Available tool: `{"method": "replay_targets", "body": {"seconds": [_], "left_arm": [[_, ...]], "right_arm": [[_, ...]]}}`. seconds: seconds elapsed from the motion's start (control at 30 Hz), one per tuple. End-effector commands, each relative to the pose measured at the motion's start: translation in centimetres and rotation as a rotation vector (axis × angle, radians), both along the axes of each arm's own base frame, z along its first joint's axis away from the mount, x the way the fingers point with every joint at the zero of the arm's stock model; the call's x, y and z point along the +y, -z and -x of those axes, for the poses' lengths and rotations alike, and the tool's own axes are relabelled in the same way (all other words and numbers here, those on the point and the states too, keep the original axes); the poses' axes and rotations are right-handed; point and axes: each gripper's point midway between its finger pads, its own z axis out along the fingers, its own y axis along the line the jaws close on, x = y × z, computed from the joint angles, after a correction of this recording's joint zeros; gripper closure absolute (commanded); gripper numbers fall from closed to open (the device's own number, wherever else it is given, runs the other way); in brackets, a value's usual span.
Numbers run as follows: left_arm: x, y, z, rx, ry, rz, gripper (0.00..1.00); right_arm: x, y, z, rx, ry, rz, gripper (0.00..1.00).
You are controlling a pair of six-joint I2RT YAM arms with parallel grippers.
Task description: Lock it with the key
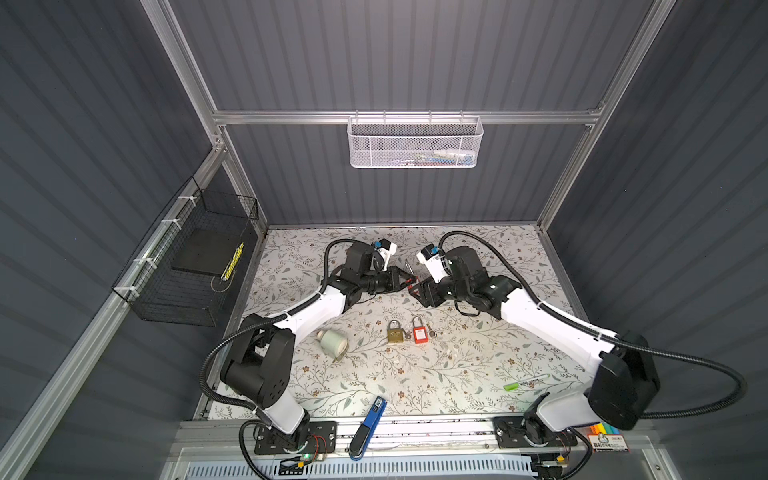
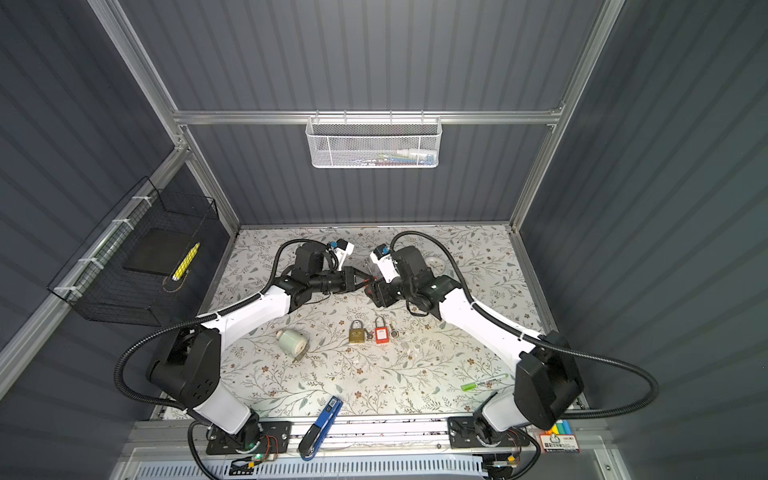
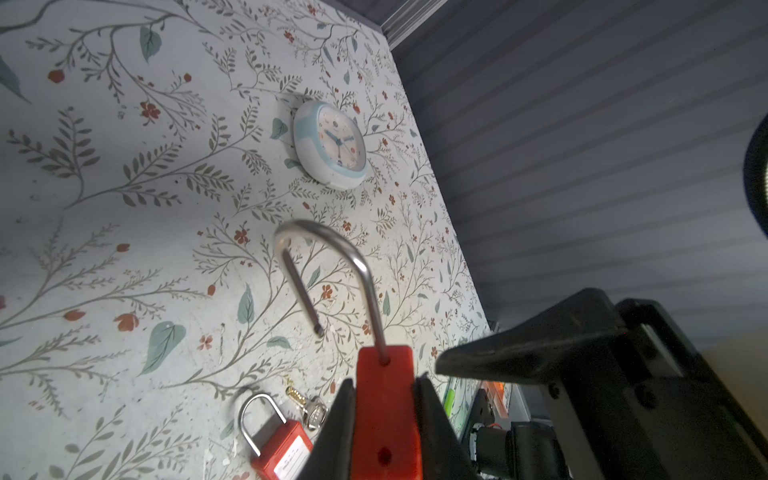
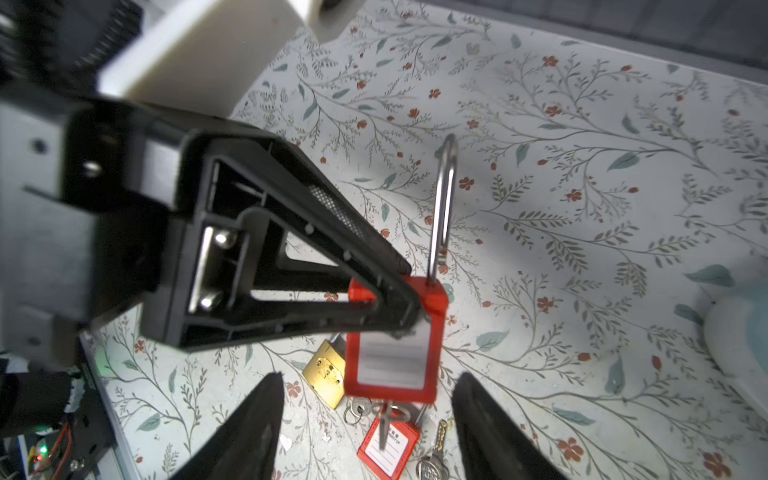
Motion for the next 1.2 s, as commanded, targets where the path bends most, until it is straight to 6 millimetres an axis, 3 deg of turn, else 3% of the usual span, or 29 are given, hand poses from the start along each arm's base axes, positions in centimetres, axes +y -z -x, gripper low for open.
{"method": "replay_targets", "body": {"seconds": [0.0,0.2,0.33,0.63,1.17], "left_arm": [[0.6,-4.7,-1.5,-0.110,-0.068,0.104,1.00],[0.2,-7.3,-2.7,-0.139,-0.087,0.220,1.00],[0.3,-8.6,-3.3,-0.155,-0.114,0.277,1.00],[1.5,-10.2,-4.0,-0.191,-0.196,0.326,1.00],[3.8,-12.5,-5.2,-0.188,-0.254,0.459,1.00]], "right_arm": [[-1.4,-3.3,-1.0,-0.043,0.068,-0.169,0.29],[-3.9,-5.8,-1.5,0.002,0.156,-0.518,0.27],[-4.5,-6.4,-1.9,0.028,0.200,-0.641,0.26],[-3.4,-8.3,-2.8,0.084,0.173,-0.843,0.26],[0.6,-8.7,-2.5,0.171,0.089,-1.008,0.25]]}}
